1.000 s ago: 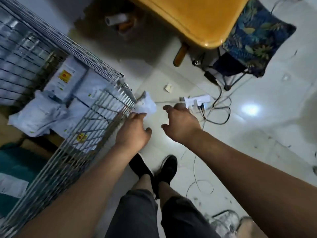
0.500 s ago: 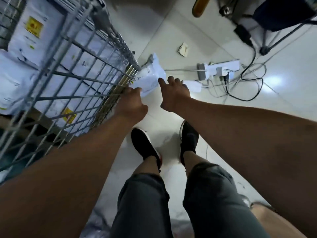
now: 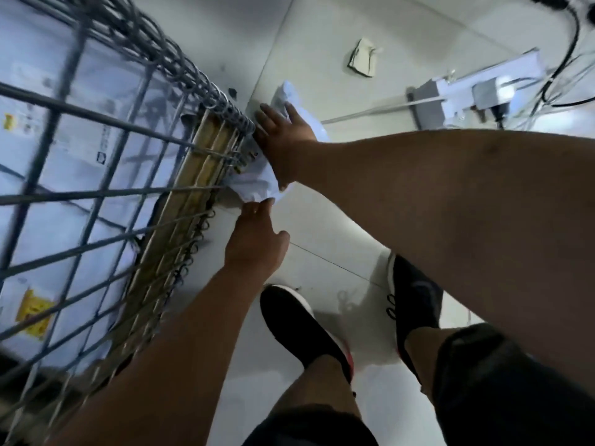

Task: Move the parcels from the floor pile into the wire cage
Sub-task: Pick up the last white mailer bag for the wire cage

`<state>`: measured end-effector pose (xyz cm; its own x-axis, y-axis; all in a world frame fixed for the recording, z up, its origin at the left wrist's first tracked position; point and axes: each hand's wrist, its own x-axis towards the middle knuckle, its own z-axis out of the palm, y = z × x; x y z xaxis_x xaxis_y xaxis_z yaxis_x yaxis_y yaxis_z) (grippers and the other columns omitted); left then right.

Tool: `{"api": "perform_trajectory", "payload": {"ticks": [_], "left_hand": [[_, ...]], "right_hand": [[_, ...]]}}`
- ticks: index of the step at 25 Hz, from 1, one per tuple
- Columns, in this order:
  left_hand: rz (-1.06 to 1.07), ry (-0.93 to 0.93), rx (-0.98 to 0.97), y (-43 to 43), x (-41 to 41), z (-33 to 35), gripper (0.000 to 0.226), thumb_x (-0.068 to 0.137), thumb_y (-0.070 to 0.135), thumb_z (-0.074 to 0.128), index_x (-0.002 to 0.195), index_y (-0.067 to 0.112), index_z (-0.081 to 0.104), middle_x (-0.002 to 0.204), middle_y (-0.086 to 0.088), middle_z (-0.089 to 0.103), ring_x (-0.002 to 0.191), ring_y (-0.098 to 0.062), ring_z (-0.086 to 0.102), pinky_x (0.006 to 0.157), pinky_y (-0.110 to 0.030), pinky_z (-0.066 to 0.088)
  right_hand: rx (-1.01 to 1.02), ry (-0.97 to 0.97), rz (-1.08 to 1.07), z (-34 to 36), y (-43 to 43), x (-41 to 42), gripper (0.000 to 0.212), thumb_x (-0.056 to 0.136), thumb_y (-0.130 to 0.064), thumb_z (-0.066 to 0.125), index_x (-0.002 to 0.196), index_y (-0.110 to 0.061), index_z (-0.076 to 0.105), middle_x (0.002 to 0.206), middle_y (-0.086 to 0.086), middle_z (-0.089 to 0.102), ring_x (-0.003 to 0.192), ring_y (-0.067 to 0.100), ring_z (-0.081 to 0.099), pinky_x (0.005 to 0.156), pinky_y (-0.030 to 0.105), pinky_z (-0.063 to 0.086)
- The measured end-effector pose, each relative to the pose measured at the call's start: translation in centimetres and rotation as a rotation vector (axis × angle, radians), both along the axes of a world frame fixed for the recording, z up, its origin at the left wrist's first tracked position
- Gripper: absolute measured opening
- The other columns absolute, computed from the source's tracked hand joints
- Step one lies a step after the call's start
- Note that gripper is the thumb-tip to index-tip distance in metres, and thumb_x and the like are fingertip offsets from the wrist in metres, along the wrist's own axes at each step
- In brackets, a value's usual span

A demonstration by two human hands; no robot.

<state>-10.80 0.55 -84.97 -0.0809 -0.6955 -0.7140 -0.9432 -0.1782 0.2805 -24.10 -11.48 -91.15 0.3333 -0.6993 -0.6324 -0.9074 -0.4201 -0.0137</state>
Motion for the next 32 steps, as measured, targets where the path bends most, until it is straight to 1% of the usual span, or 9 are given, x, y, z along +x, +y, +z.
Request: {"api": "perform_trajectory", "payload": {"ticks": [2, 4, 7, 10, 12, 16, 22, 27, 32], "left_hand": [[-0.006, 0.001, -0.02, -0.4, 0.7, -1.6, 0.069, 0.09, 0.024, 0.063, 0.154, 0.023, 0.038, 0.157, -0.006, 0.039, 0.143, -0.025, 0.037, 0.114, -0.043, 0.038], [-0.025, 0.013, -0.038, -0.7, 1.5, -2.7, 0.068, 0.09, 0.025, 0.064, 0.154, 0.022, 0.039, 0.155, -0.007, 0.042, 0.142, -0.025, 0.038, 0.113, -0.043, 0.04], [-0.036, 0.042, -0.041, -0.8, 2.0, -3.1, 0.066, 0.092, 0.025, 0.066, 0.153, 0.022, 0.041, 0.151, -0.008, 0.045, 0.139, -0.025, 0.042, 0.109, -0.042, 0.042], [-0.006, 0.041, -0.053, -0.9, 2.2, -2.8, 0.063, 0.092, 0.025, 0.068, 0.151, 0.023, 0.044, 0.146, -0.009, 0.048, 0.134, -0.026, 0.046, 0.106, -0.041, 0.045], [0.002, 0.059, -0.07, -0.7, 2.2, -2.3, 0.059, 0.091, 0.023, 0.068, 0.147, 0.024, 0.049, 0.14, -0.008, 0.052, 0.129, -0.027, 0.05, 0.103, -0.04, 0.047], [0.045, 0.137, -0.128, -0.2, 1.6, 0.4, 0.053, 0.089, 0.013, 0.067, 0.141, 0.021, 0.056, 0.129, -0.01, 0.06, 0.118, -0.03, 0.059, 0.095, -0.04, 0.051], [0.118, -0.043, -0.118, 3.9, 0.1, 12.0, 0.05, 0.085, 0.032, 0.058, 0.134, 0.022, 0.057, 0.133, -0.006, 0.054, 0.124, -0.03, 0.051, 0.096, -0.042, 0.048], [0.183, -0.107, -0.115, 6.7, -1.1, 24.9, 0.056, 0.086, 0.037, 0.059, 0.14, 0.023, 0.052, 0.136, -0.009, 0.049, 0.124, -0.033, 0.052, 0.094, -0.044, 0.048], [0.28, -0.084, -0.118, 8.8, -1.3, 38.5, 0.065, 0.089, 0.049, 0.055, 0.147, 0.022, 0.045, 0.136, -0.014, 0.05, 0.123, -0.038, 0.051, 0.091, -0.046, 0.049]], "right_hand": [[-0.056, 0.011, 0.006, -2.0, 0.2, 0.9, 0.109, 0.085, -0.056, 0.07, 0.163, -0.016, 0.004, 0.17, 0.011, 0.0, 0.157, 0.029, -0.004, 0.123, 0.06, 0.001], [-0.091, -0.008, 0.001, -2.8, 0.4, 1.2, 0.099, 0.088, -0.048, 0.07, 0.162, -0.019, 0.011, 0.166, 0.013, 0.015, 0.154, 0.031, 0.01, 0.121, 0.063, 0.008], [-0.133, 0.067, 0.073, -3.1, 1.3, 1.1, 0.12, 0.065, -0.063, 0.083, 0.158, -0.022, 0.021, 0.156, 0.017, 0.028, 0.144, 0.037, 0.024, 0.118, 0.059, 0.02], [-0.066, 0.031, 0.17, -4.2, 2.8, 1.1, 0.12, 0.069, -0.054, 0.083, 0.158, -0.01, 0.014, 0.154, 0.025, 0.032, 0.14, 0.04, 0.035, 0.114, 0.048, 0.031], [-0.041, 0.015, 0.134, -4.1, 3.9, 0.6, 0.126, 0.065, -0.055, 0.083, 0.157, -0.013, 0.009, 0.143, 0.023, 0.043, 0.126, 0.038, 0.046, 0.103, 0.048, 0.037], [0.04, -0.048, -0.026, -2.0, 7.1, -0.8, 0.133, 0.06, -0.067, 0.076, 0.159, -0.021, 0.001, 0.139, 0.021, 0.039, 0.121, 0.039, 0.043, 0.094, 0.049, 0.042], [0.201, -0.082, -0.34, 12.8, 11.6, -4.0, 0.137, 0.058, -0.065, 0.082, 0.159, -0.024, -0.001, 0.139, 0.02, 0.035, 0.121, 0.043, 0.046, 0.093, 0.053, 0.046], [0.272, -0.072, -0.468, 29.8, 14.5, -4.7, 0.135, 0.059, -0.063, 0.081, 0.157, -0.026, -0.005, 0.133, 0.016, 0.034, 0.119, 0.042, 0.045, 0.087, 0.057, 0.051], [0.252, -0.153, -0.572, 45.6, 16.7, -3.0, 0.13, 0.057, -0.064, 0.081, 0.155, -0.028, 0.004, 0.136, 0.015, 0.036, 0.121, 0.042, 0.045, 0.092, 0.056, 0.05]]}}
